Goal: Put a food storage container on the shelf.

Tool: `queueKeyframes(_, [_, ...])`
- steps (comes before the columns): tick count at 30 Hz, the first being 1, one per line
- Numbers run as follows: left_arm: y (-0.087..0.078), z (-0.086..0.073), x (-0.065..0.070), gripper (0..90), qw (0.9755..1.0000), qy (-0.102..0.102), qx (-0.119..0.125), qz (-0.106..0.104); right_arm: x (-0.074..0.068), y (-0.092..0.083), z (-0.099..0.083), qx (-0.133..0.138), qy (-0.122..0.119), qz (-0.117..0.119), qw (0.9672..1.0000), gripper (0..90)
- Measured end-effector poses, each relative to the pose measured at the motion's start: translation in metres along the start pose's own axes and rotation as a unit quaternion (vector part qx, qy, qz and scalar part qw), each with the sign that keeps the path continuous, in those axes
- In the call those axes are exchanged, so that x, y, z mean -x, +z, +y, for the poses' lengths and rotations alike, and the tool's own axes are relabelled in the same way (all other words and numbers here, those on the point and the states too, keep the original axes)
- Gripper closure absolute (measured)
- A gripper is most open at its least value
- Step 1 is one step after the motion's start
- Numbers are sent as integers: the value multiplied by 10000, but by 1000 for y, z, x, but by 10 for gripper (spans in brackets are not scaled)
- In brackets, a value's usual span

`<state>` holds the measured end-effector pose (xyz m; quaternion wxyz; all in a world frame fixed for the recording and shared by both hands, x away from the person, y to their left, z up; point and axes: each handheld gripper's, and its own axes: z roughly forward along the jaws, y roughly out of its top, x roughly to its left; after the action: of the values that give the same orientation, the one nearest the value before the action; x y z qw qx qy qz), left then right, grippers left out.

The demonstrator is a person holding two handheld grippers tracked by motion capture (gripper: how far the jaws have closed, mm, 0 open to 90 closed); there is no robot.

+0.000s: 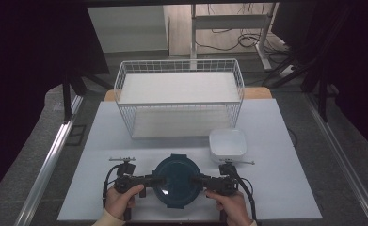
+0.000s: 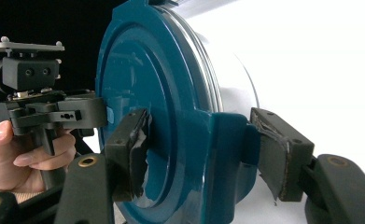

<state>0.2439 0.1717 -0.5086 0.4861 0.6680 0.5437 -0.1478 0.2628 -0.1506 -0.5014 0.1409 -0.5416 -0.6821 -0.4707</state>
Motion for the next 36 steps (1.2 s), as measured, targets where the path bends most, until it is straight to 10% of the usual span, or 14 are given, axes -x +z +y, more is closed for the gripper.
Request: queueKeyframes(36, [-18,12,24,411,9989,368,268,-63,-26,-18,18,90,-614,-6,9981,396])
